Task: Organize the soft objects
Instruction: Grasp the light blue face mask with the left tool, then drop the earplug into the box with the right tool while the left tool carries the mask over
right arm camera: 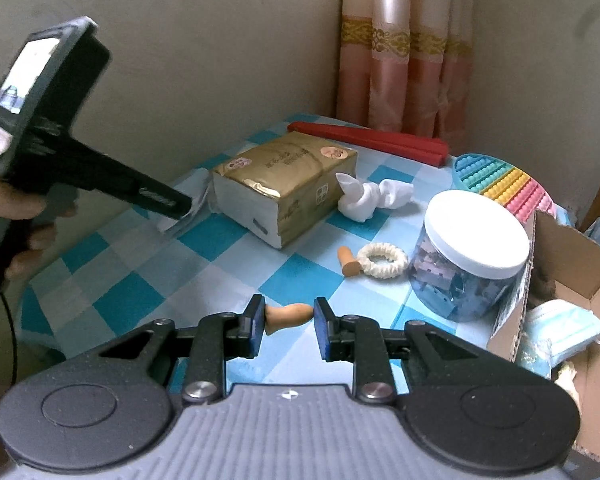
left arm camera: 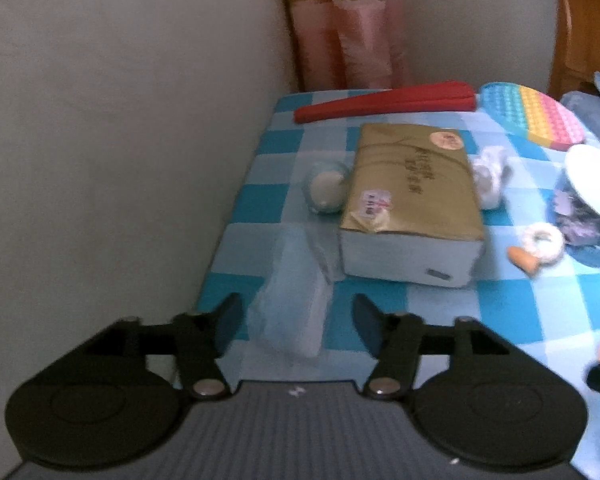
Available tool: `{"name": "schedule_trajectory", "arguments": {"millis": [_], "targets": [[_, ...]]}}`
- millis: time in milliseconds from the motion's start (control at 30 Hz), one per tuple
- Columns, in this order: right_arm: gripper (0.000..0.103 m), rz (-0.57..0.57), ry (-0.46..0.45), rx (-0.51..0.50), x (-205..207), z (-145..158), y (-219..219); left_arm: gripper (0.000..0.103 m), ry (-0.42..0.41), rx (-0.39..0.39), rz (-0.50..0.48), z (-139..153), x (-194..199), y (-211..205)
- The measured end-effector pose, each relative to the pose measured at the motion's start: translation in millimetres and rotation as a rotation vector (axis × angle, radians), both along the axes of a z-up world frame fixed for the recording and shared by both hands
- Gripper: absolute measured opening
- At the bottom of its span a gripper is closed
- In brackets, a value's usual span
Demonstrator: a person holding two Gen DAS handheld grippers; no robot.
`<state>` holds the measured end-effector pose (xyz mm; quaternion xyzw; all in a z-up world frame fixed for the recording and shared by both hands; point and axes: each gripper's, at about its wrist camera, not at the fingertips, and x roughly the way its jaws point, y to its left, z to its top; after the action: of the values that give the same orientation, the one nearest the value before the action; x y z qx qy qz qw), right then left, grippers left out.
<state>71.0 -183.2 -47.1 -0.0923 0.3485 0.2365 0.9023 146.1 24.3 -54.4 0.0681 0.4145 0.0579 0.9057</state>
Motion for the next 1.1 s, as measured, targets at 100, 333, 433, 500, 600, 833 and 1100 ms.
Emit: {"name": "schedule_trajectory", "arguments": {"millis": [100, 333, 433, 500, 600, 833, 1100], "targets": [[0.030, -0.003, 0.002, 0.001, -1, -1, -2, 0.065, 0.010, 0.011, -0.001, -8, 10, 0], [0.030, -0.014, 0.014, 0.009, 4, -4, -5, 0.061, 0.057, 0.045, 0.025, -29, 32, 5], [0.030, -0.012, 0.018, 0.008, 5, -4, -4, 0.038, 0.073, 0.018, 0.024, -31, 32, 8], [0.030, -0.011, 0.016, 0.007, 5, -4, -4, 0.033, 0.077, -0.004, 0.023, -32, 30, 10], [0.030, -0.010, 0.015, 0.008, 5, -4, -2, 0.027, 0.082, 0.000, 0.024, -30, 24, 8], [0.030, -0.004, -0.006, -0.003, -4, 3, -3, 0.025, 0.080, -0.050, -0.002, -13, 0, 0], [0.030, -0.047, -0.053, -0.033, -18, 19, -28, 0.025, 0.056, -0.097, -0.132, 20, -33, -26]]}}
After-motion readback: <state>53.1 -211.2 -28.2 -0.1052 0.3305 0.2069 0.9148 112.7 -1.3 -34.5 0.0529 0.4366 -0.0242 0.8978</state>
